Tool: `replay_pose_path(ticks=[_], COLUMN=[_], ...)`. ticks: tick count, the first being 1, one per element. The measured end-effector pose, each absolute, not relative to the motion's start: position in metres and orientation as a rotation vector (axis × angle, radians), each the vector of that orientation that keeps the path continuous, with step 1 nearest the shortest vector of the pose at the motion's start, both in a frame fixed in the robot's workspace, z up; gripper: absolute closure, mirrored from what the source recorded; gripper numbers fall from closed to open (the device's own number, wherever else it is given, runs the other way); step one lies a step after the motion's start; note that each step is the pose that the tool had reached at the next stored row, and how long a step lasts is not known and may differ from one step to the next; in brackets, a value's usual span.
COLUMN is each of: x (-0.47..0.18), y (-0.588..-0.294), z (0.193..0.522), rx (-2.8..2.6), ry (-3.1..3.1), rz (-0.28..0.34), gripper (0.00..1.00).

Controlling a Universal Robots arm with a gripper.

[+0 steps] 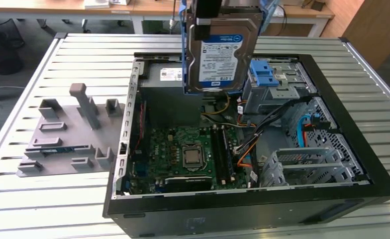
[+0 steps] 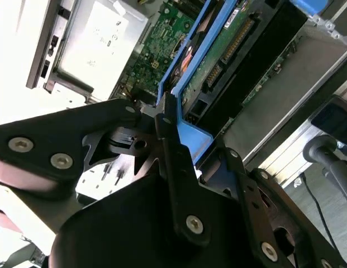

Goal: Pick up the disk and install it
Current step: 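Pick up the disk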

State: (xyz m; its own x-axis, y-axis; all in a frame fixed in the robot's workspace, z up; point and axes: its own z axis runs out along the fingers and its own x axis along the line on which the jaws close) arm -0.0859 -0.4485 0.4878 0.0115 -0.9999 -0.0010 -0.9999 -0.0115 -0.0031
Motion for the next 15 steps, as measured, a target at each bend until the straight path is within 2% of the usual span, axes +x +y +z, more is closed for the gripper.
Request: replay_pose_path(ticks=[8,15], x=[-0.066,-0.065], y=[-0.453,-0.47], z=[0.484,0.482], rx=[-2.231,-2.229], ry=[2.208,2.209], rz=[-0.002,-0.002], gripper=[0.64,0.64])
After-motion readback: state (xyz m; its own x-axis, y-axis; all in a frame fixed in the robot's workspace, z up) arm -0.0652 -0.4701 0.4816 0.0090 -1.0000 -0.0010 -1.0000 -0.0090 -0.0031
